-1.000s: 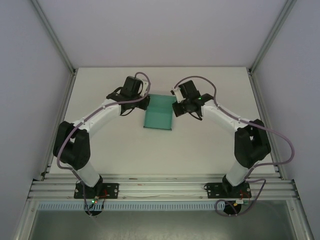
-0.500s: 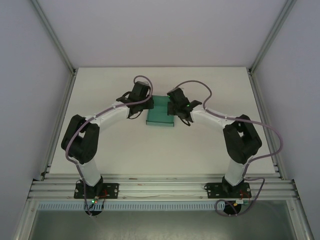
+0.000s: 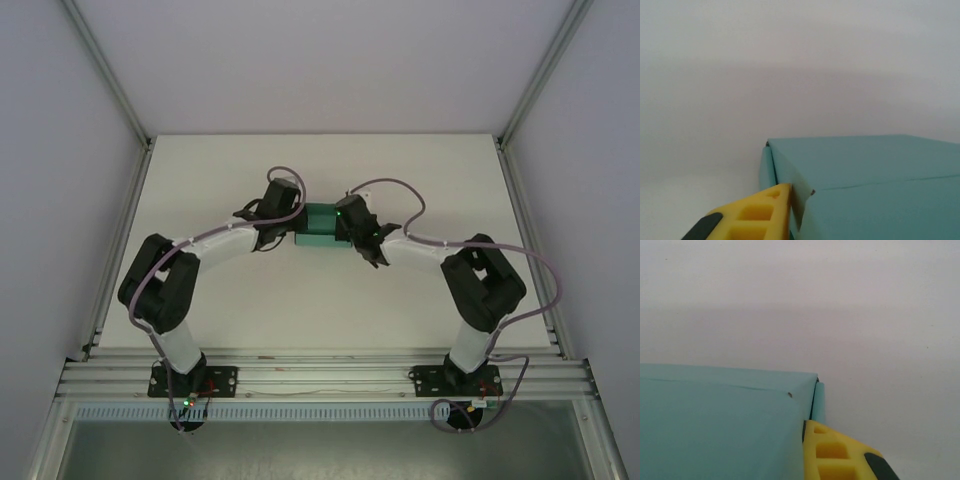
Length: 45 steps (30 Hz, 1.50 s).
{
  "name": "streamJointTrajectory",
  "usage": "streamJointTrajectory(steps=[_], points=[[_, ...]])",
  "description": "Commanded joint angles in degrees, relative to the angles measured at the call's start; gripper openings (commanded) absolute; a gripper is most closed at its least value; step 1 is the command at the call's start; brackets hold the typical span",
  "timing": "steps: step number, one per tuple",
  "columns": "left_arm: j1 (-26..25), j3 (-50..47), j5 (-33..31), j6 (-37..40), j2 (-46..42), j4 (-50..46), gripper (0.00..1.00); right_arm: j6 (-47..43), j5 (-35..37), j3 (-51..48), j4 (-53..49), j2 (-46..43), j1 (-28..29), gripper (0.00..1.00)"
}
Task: Assemble paper box
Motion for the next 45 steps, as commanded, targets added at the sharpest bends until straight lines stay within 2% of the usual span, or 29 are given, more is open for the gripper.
streamJointTrajectory(steps=[1,3,6,10,12,19,23,30,38,42,45], points=[[-0.8,-2.8,1.9,0.8,-1.8,-0.6,0.29,-3.3,3.5,-3.6,1.3,-1.1,1.6,0.00],[-1.0,-3.4,2.6,0.7,-3.4,-0.9,0.36,-4.4,4.8,-5.0,1.8,-1.6,2.2,0.00],[-1.0,-4.1,3.0,0.5,-6.8,-1.7,0.56,-5.7,5.4,-7.3,3.9,-2.5,2.9,0.00],[-1.0,-4.8,3.0,0.2,-11.0,-4.1,0.78,-6.1,6.4,-9.5,5.9,-3.1,3.6,0.01],[-1.0,-5.3,2.4,-0.4,-13.5,-5.7,0.99,-6.8,6.6,-10.0,6.2,-3.0,3.8,0.02],[1.0,-1.7,-2.9,-8.0,-18.6,-13.7,1.00,-8.9,8.1,-11.9,9.3,-3.3,5.0,0.04],[4.9,0.7,0.7,-9.6,-17.2,-12.8,1.00,-8.8,9.5,-12.1,10.2,-3.0,5.4,0.07],[7.7,3.4,9.9,-9.9,-6.3,-11.1,0.99,-9.7,11.3,-13.2,12.9,-2.5,6.9,0.11],[7.9,0.5,17.9,-11.3,0.0,-4.3,0.80,-8.7,11.8,-14.6,13.3,-3.5,7.6,0.13],[7.8,-1.2,19.1,-11.7,1.4,-2.3,0.72,-7.9,12.2,-15.7,12.2,-4.3,8.7,0.21],[7.7,-3.8,20.6,-12.1,1.9,0.7,0.68,-6.4,12.5,-17.1,8.9,-7.4,10.0,0.32]])
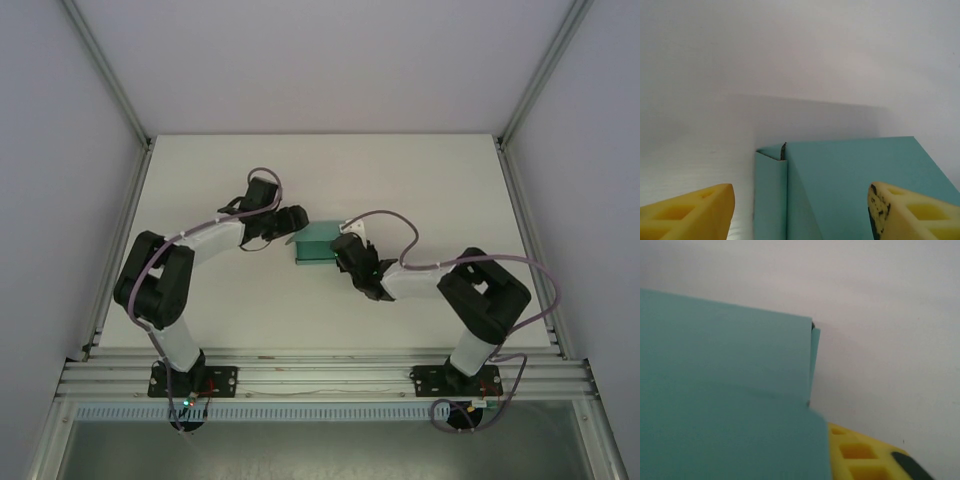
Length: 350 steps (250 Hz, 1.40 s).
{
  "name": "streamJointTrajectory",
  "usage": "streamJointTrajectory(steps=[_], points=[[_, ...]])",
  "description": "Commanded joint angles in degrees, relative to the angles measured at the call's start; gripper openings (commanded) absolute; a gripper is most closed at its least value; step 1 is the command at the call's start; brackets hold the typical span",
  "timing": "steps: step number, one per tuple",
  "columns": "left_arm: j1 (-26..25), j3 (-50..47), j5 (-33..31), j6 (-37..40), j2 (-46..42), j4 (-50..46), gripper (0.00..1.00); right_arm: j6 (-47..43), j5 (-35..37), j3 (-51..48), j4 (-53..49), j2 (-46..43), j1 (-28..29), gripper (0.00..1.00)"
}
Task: Assemble paper box
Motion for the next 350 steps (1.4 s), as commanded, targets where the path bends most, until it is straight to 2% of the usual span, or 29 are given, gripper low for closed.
streamJointTrajectory(steps=[1,65,103,126,153,184,228,265,280,324,350], points=[[0.2,-3.1,2.8,-0.9,1.2,4.9,0.67,2.0,2.0,-2.2,-4.4,-5.0,1.8,0.39],[0.2,-9.0,4.1,-1.0,2.0,9.6,0.57,8.6,-7.4,-10.4,-14.3,-20.6,2.1,0.64],[0.2,-9.8,5.7,-1.3,3.0,12.4,0.53,9.3,-10.8,-12.8,-16.4,-28.5,1.4,0.85],[0.3,-9.7,7.5,-1.8,4.4,14.0,0.50,9.7,-13.9,-11.2,-17.2,-29.7,-1.3,0.94],[0.7,-10.5,9.5,-2.9,5.7,17.2,0.45,11.6,-20.1,-8.3,-17.4,-28.3,-7.6,1.00],[1.6,-11.2,11.6,-3.5,6.8,19.2,0.42,11.7,-28.0,-2.9,-18.6,-22.9,-14.5,1.00],[3.0,-13.2,13.8,-4.4,7.3,22.6,0.32,11.6,-35.0,4.2,-21.1,-14.9,-20.5,1.00],[4.2,-14.4,16.7,-5.6,8.2,25.6,0.23,12.1,-45.5,7.4,-19.1,-8.6,-23.5,1.00],[4.5,-14.9,17.8,-5.9,8.4,27.1,0.23,12.3,-49.7,8.5,-17.9,-5.9,-24.4,1.00],[5.4,-16.7,18.5,-6.9,8.4,29.1,0.23,13.4,-54.7,11.7,-17.1,-0.4,-25.7,0.99],[5.9,-17.5,19.5,-7.5,8.4,31.0,0.22,15.2,-59.9,11.0,-13.6,1.8,-25.7,0.98]])
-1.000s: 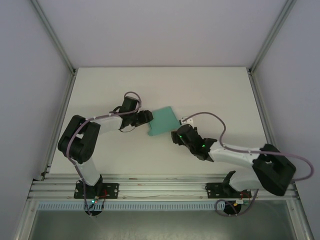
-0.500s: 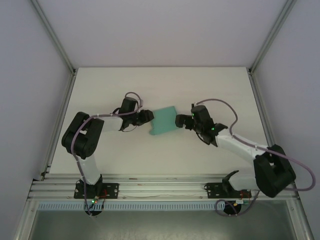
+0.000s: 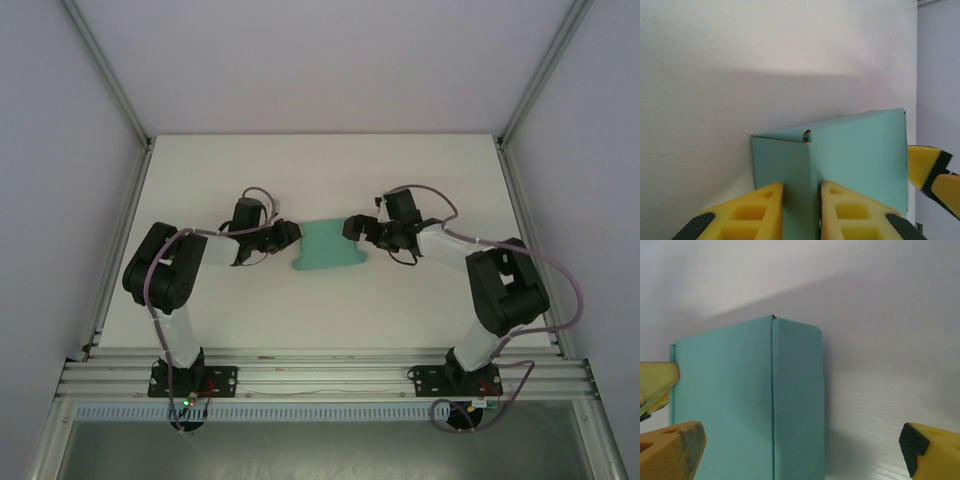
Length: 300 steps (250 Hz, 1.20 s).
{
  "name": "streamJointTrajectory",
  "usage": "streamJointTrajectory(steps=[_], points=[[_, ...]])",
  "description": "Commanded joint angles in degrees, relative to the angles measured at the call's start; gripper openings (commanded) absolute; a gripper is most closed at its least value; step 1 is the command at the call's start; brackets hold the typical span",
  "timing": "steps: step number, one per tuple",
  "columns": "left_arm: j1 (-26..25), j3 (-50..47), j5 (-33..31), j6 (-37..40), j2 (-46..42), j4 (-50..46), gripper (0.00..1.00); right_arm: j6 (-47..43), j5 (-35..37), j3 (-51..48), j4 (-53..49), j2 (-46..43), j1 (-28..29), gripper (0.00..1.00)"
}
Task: Assemble paper box
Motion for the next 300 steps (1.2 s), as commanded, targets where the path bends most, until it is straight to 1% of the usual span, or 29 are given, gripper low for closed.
streamJointTrajectory(steps=[1,40,84,109,127,145,154,165,181,195,199,204,207,217,239,250,273,286,300], points=[[0.9,-2.5,0.4,-1.0,2.2,-1.1,0.22,2.7,-8.4,0.6,4.2,1.8,-0.1,0.97],[1.6,-3.1,1.0,-0.4,2.3,-0.6,0.20,4.3,-11.1,1.3,6.7,4.6,-0.4,0.96],[2.0,-3.8,1.5,0.7,2.6,-0.1,0.20,7.4,-18.4,2.9,11.3,8.2,-0.6,0.86],[2.4,-3.9,2.1,1.3,2.6,1.1,0.21,10.2,-20.7,2.5,15.6,9.0,-1.0,0.74],[2.4,-3.5,2.7,2.7,2.4,1.3,0.23,12.1,-22.0,2.0,18.1,8.6,-1.1,0.63],[2.4,-2.6,3.7,4.2,1.7,1.8,0.29,12.8,-22.3,1.9,18.0,7.8,-1.1,0.56],[2.4,-2.1,4.2,4.6,1.1,2.2,0.37,12.9,-21.9,1.8,17.3,7.2,-1.0,0.51],[2.3,-1.3,4.6,5.9,-0.2,2.0,0.45,13.2,-21.3,1.8,16.1,6.6,-1.0,0.49],[2.3,-0.3,4.3,8.0,-3.1,1.4,0.58,14.0,-20.9,1.5,15.1,5.5,-1.0,0.46],[2.2,1.0,3.5,11.3,-6.2,-1.2,0.77,16.1,-20.2,1.2,14.7,4.5,-1.0,0.45],[2.2,1.5,3.0,13.2,-7.2,-2.1,0.84,16.8,-19.8,1.3,14.2,4.1,-1.1,0.45],[2.1,1.9,2.3,15.0,-8.6,-3.3,0.97,17.6,-19.6,1.6,13.4,3.9,-1.2,0.45],[2.0,2.1,2.0,16.3,-9.3,-4.1,0.99,17.9,-19.4,1.7,12.5,3.6,-1.2,0.45],[1.4,2.8,0.9,21.2,-12.1,-6.1,1.00,18.9,-18.5,2.8,8.9,2.8,-1.1,0.46],[-0.7,3.8,-4.2,33.1,-18.4,-11.1,1.00,22.1,-14.9,6.1,-2.3,1.5,-1.2,0.47],[-2.4,3.8,-5.5,39.8,-21.3,-13.5,1.00,23.1,-14.4,8.3,-8.9,1.3,-1.4,0.45],[-7.1,4.7,-4.6,56.9,-26.7,-22.6,1.00,24.9,-14.2,12.6,-20.8,1.0,-1.9,0.43],[-10.5,5.7,-6.5,66.0,-28.9,-29.8,1.00,27.0,-15.3,14.8,-26.6,1.0,-2.7,0.43],[-14.0,6.2,-9.8,73.4,-30.4,-36.2,1.00,29.3,-19.0,16.3,-30.9,1.4,-3.8,0.43]])
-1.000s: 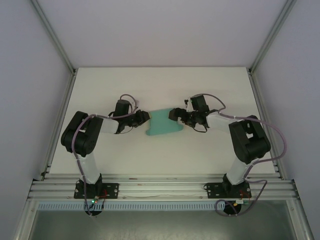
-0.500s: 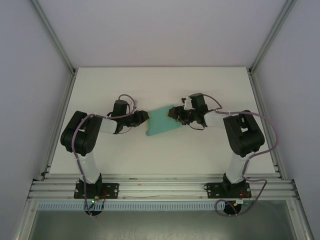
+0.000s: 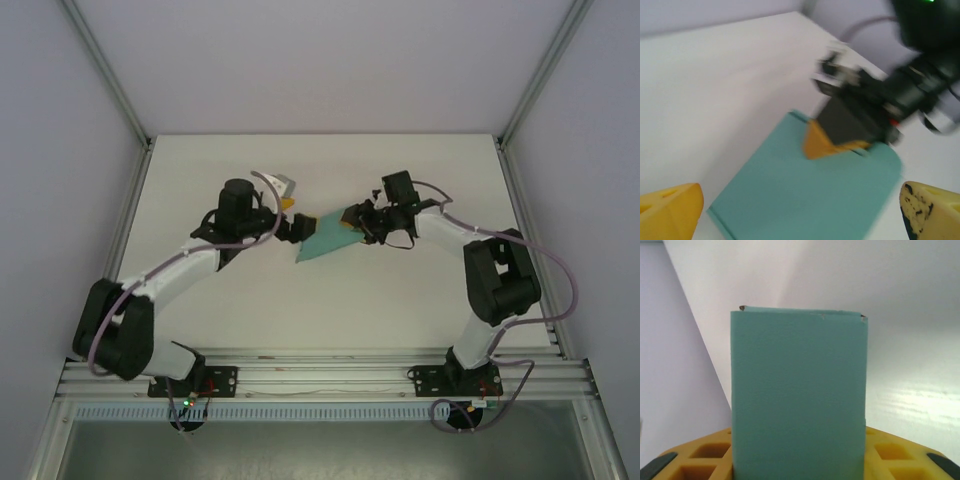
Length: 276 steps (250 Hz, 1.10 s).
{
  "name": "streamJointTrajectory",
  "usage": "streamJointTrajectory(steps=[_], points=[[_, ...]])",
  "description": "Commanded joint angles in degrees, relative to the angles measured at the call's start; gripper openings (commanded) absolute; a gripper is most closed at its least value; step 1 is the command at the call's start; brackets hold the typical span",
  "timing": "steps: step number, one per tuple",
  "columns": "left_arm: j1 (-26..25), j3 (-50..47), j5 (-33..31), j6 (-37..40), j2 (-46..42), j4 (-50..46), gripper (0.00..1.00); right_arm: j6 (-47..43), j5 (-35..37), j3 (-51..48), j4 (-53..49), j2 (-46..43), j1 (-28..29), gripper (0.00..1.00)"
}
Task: Assemble paper box
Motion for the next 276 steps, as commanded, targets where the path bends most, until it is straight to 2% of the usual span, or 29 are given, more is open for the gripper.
streamJointTrajectory(steps=[1,26,43,87,109,148,181,215,240,276], points=[[-6.2,1.5,-5.8,27.9,-3.0,-18.7,1.00,6.2,-3.2,3.9,-18.0,-1.7,-2.1,0.43],[-11.2,0.8,-16.6,32.9,-4.0,-20.8,1.00,7.4,-8.1,5.5,-23.1,-0.9,-3.0,0.43],[-12.5,0.2,-20.1,34.3,-3.8,-20.8,1.00,6.8,-9.5,7.1,-27.4,-0.3,-3.2,0.43],[-15.3,1.0,-22.4,36.7,-0.5,-20.4,1.00,9.8,-12.9,7.5,-28.4,0.1,-3.3,0.43],[-16.5,1.9,-25.4,37.3,2.3,-20.3,1.00,10.4,-12.3,7.6,-28.9,-0.4,-3.4,0.44],[-17.1,3.8,-26.7,37.6,6.0,-21.0,1.00,12.2,-12.6,7.4,-28.5,-1.3,-3.4,0.45],[-17.5,3.1,-27.5,36.8,6.2,-17.0,0.99,13.7,-13.9,6.6,-27.2,-1.7,-3.5,0.46],[-17.8,3.4,-30.2,36.3,6.3,-16.0,0.93,14.5,-14.6,5.3,-26.4,-2.6,-3.4,0.47],[-17.8,3.5,-31.2,35.9,5.9,-15.1,0.81,14.4,-15.1,4.9,-26.5,-2.9,-3.4,0.51],[-17.8,3.2,-32.5,36.0,5.5,-13.9,0.66,15.8,-15.6,3.6,-24.2,-4.1,-3.4,0.51]])
